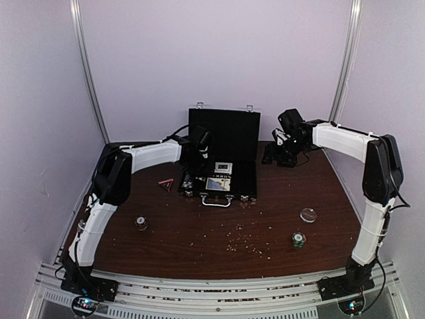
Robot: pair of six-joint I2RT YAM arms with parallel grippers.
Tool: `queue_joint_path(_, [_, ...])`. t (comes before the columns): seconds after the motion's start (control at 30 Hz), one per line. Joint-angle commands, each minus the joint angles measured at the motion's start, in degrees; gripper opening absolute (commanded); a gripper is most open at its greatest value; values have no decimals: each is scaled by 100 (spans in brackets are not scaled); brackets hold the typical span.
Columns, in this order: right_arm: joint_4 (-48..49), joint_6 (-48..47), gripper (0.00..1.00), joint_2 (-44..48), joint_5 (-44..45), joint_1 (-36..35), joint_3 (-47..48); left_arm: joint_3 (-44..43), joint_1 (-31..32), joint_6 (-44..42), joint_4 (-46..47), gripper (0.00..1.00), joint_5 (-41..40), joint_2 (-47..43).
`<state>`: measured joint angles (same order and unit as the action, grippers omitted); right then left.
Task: Pack up texas hold em set
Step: Adjust the dice at the slot.
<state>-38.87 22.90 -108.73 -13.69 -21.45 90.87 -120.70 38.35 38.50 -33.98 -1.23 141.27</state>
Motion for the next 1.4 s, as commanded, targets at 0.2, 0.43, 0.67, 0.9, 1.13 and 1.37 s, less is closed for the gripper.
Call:
queue_joint_path(0.2, [-52,-4,68,-89,-2,45,229,82,-34,142,58,6,-98,319])
queue_joint_path(0.43, [-58,-4,68,-71,-2,45,212,85,-31,148,-128,5,-250,272])
queue_joint_path(0.67, [-54,-3,67,-70,-12,53,203,-58,-32,31,-656,10,-1205,-66])
queue_joint_path(0.9, [-63,4,67,-67,-27,53,194,-44,-34,42,-724,20,-1394,-324])
queue_joint_path(1.13, [-64,13,67,-35,-20,54,162,-13,-16,125,-332,20,-1238,-519])
queue_joint_path(1.37, [-50,13,68,-19,20,53,176,60,-19,-4,138,24,-1216,-957])
